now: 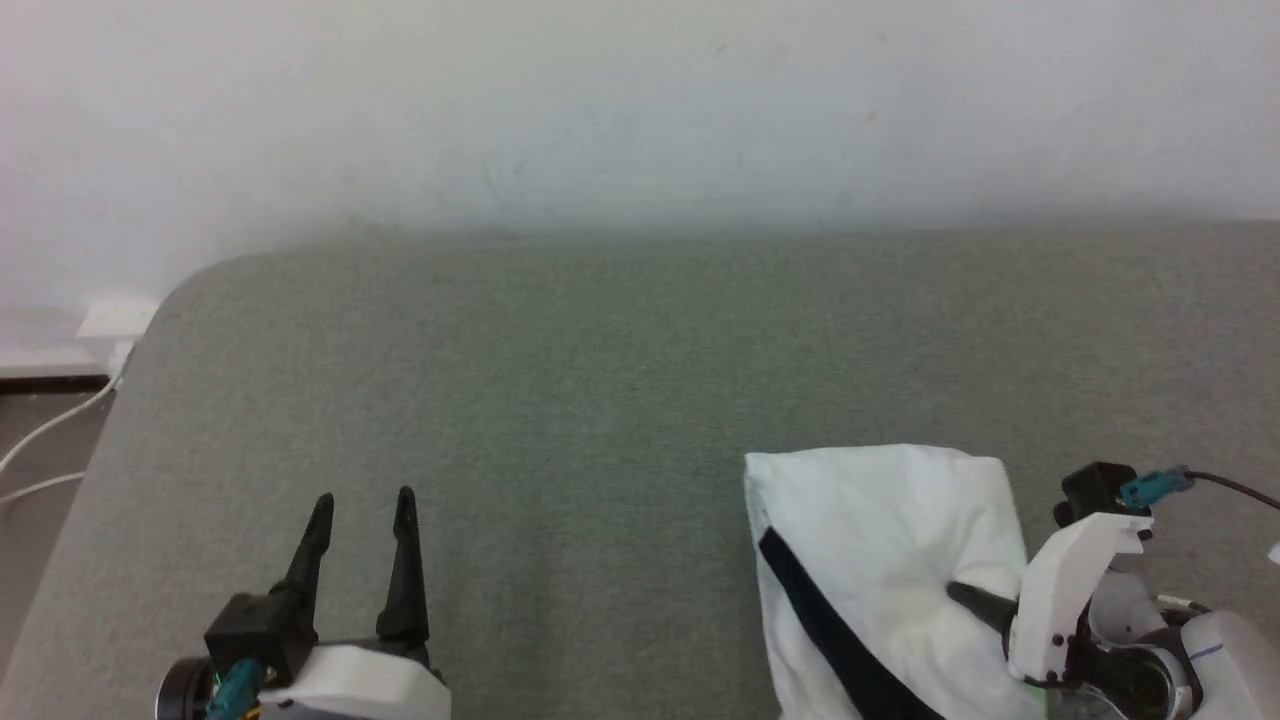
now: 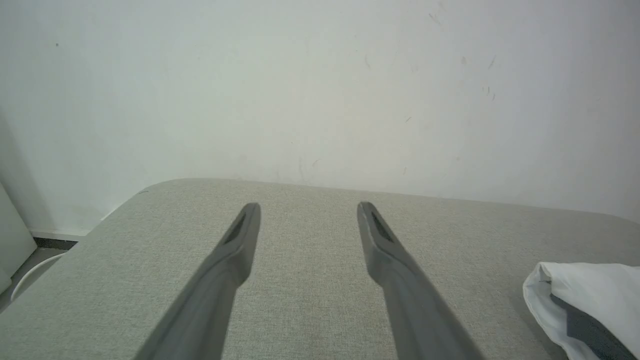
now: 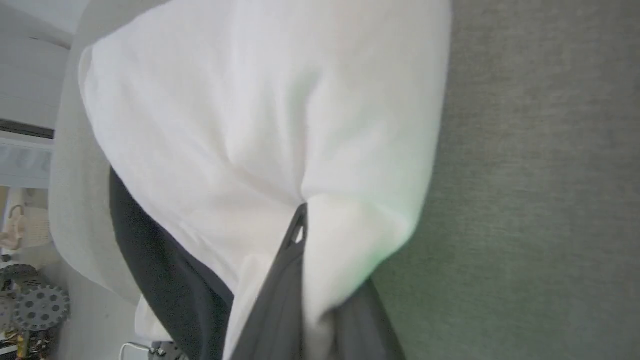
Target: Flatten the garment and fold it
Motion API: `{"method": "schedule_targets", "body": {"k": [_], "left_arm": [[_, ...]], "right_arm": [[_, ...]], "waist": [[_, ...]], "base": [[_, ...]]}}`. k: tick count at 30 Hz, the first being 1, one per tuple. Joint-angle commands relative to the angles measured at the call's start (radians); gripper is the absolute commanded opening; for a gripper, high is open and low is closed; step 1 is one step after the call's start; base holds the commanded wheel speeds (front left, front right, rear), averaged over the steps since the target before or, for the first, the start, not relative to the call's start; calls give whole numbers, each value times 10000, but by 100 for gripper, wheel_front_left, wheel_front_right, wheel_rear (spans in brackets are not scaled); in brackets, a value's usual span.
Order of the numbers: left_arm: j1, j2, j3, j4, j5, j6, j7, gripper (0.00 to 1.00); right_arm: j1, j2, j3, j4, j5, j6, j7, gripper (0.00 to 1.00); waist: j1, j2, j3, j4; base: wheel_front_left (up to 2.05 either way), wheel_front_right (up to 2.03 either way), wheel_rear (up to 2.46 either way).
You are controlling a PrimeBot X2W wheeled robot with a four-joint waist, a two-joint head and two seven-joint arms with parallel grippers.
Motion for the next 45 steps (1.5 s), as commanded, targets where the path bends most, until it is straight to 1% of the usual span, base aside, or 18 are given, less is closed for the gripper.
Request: {"method": "schedule_targets", "body": {"k": [1, 2, 4, 8, 11, 14, 16, 19, 23, 28, 29, 30, 31, 33, 37, 39, 42, 45], "left_arm": [[194, 26, -5, 39, 25, 2, -31, 100], [194, 26, -5, 39, 25, 2, -31, 100], [284, 8, -2, 7, -5, 22, -31, 100], [280, -37, 49, -201, -11, 83, -35, 100], [-42, -7, 32, -423, 104, 84, -37, 100], [-703, 107, -68, -638, 312, 6, -2, 100], [-1191, 227, -154, -730, 468, -75, 93, 100], [-1920, 401, -303, -909, 728, -185, 283, 100], [-2776, 540, -501, -1074, 1010, -315, 501, 100], [-3477, 607, -664, -1138, 1206, -414, 619, 100], [-3560, 609, -688, -1122, 1223, -429, 621, 100], [-3614, 600, -702, -1093, 1225, -429, 619, 100], [-3647, 591, -706, -1060, 1224, -421, 609, 100], [-3663, 558, -707, -996, 1199, -398, 564, 100], [-3536, 484, -651, -842, 1093, -328, 427, 100], [-3422, 434, -616, -737, 1016, -298, 351, 100], [-3211, 337, -560, -548, 897, -249, 237, 100], [-2887, 216, -480, -340, 756, -192, 129, 100]], "right_arm": [[-197, -392, 366, -32, -651, -9, -116, 0], [-197, -392, 366, -32, -651, -9, -116, 0], [-286, -728, 646, -41, -1226, -9, -142, 0], [-755, -1196, 890, 31, -2102, -9, -30, 0], [-1350, -1266, 588, 344, -2161, -9, -87, 0], [-2015, -1504, 289, 849, -2400, -9, -477, 0], [-2456, -1661, 108, 1246, -2560, -9, -922, 0], [-3106, -1952, -158, 1956, -2886, -9, -1626, 0], [-3915, -2324, -570, 2931, -3436, -9, -2772, 0], [-4796, -2453, -844, 3818, -4125, -9, -4483, 0], [-4952, -2442, -887, 3980, -4258, -9, -4878, 2], [-5092, -2437, -925, 4149, -4411, -9, -5262, 46], [-5232, -2437, -930, 4298, -4616, -9, -5696, 100], [-5440, -2425, -1009, 4611, -5045, -9, -6604, 100], [-5616, -2422, -1174, 5350, -5749, -9, -7814, 100], [-5584, -2543, -1315, 5608, -6160, -9, -8416, 100], [-5359, -2735, -1578, 5920, -6771, -9, -8910, 100], [-4852, -2842, -1908, 5852, -7304, -9, -9187, 100]], "waist": [[0, 0, -408, -655], [0, 0, -408, -655], [0, 0, -418, -1029], [0, 0, 55, -2046], [0, 0, 835, -2781], [0, 0, 1787, -3265], [0, 0, 2353, -3496], [0, 0, 3183, -3690], [0, 0, 4038, -3720], [0, 0, 4701, -3575], [0, 0, 4774, -3536], [0, 0, 4820, -3495], [0, 0, 4853, -3456], [0, 0, 4858, -3374], [0, 0, 4638, -3239], [0, 0, 4422, -3175], [0, 0, 3970, -3078], [0, 0, 3349, -2986]], "base": [[0, 0, 0], [0, 0, 0], [0, 0, 0], [0, 0, 0], [0, 0, 0], [0, 0, 0], [0, 0, 0], [0, 0, 0], [0, 0, 0], [0, 0, 0], [0, 0, 0], [0, 0, 0], [0, 0, 0], [0, 0, 0], [0, 0, 0], [0, 0, 0], [0, 0, 0], [0, 0, 0]]}}
